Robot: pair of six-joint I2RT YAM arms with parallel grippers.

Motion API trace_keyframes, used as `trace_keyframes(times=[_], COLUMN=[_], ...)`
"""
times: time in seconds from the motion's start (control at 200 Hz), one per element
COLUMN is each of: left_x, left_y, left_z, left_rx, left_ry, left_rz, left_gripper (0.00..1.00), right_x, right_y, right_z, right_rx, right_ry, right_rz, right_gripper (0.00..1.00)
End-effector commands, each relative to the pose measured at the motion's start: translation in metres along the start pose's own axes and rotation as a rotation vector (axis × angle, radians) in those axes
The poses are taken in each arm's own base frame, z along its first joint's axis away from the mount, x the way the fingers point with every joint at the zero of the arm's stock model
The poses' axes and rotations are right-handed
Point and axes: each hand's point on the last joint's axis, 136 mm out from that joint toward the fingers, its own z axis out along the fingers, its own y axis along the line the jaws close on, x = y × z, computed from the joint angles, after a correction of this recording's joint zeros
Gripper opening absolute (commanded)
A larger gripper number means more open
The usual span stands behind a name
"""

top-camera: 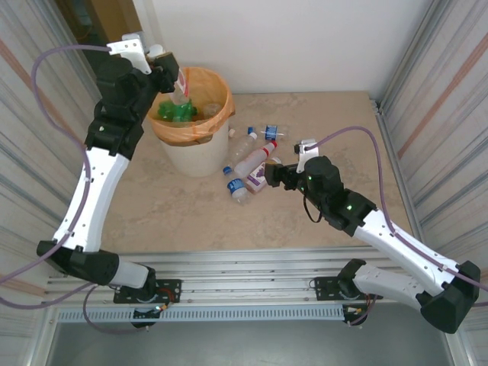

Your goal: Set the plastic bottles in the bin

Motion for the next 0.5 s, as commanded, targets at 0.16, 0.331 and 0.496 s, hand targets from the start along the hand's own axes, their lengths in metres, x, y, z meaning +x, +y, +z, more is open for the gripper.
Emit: trace_keyframes(times=[0.16, 0.331, 0.496], left_x=[0.019, 0.040, 0.062], left_y=[0.011, 0.010, 0.005], left_z=[0.030, 0.054, 0.077], left_rx=[-0.047, -0.031, 0.009], left_ry=[0.056, 0.105, 0.145], left_rz=[0.013, -0.021, -0.083], left_gripper=[0.00, 0.00, 0.00], right_x=[-0.002, 0.000, 0.005], right_y=[-0.004, -0.007, -0.014], right_z=[0.008, 0.010, 0.012], right_rx=[0.068, 0.085, 0.111], right_ry=[0.033, 0.043, 0.061], right_rz=[0.023, 0.024, 0.044], right_gripper=[0.98, 0.98, 0.98])
